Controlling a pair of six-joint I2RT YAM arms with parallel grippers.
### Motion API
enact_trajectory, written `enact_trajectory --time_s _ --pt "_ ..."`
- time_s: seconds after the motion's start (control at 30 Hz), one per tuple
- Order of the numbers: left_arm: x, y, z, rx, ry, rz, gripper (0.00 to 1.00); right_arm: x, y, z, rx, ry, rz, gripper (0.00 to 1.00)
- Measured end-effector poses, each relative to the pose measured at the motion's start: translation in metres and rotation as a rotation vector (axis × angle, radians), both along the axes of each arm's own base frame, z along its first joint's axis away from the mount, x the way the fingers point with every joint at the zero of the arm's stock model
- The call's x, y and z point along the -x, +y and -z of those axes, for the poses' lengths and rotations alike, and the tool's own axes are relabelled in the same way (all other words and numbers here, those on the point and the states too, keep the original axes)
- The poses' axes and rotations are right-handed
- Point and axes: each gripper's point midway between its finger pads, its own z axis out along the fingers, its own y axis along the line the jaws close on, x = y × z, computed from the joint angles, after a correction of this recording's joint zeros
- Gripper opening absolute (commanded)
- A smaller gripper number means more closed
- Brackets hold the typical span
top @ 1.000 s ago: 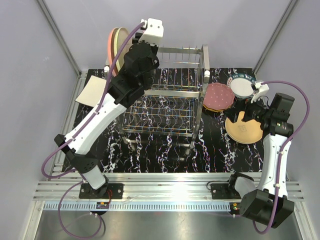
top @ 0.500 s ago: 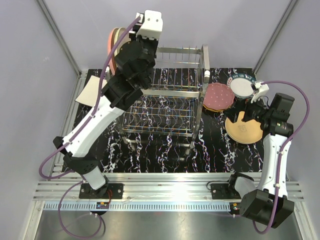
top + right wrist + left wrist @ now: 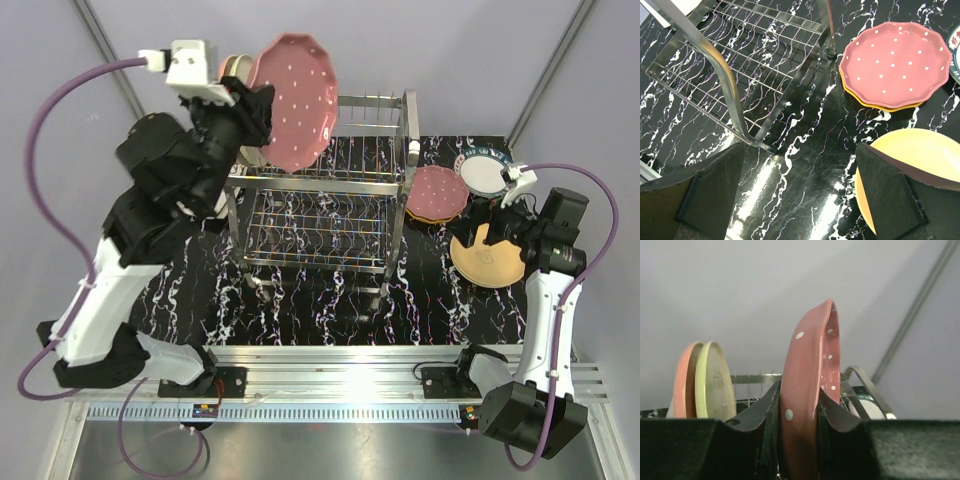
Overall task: Unload the plates from the dish rack
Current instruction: Pass the plate from the left arm to the right
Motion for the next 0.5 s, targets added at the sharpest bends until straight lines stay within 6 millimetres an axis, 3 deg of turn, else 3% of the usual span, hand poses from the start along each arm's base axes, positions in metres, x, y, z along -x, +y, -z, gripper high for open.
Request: enact_trajectory --time_s 0.13,0.3,0.5 --pt "0.036 0.008 0.019 0.098 0.062 0.142 0.0 0.001 0.001 -0.002 0.016 -0.019 -0.013 1.0" --pt "0.062 -0.003 0.059 0.18 0.174 0.294 0.0 0.006 0.002 0.0 0.036 -0.011 -0.031 1.0" --pt "0.077 -0.022 0.144 0.184 0.373 0.391 0.0 0.022 0.009 -0.011 0.074 -0.024 -0.083 1.0"
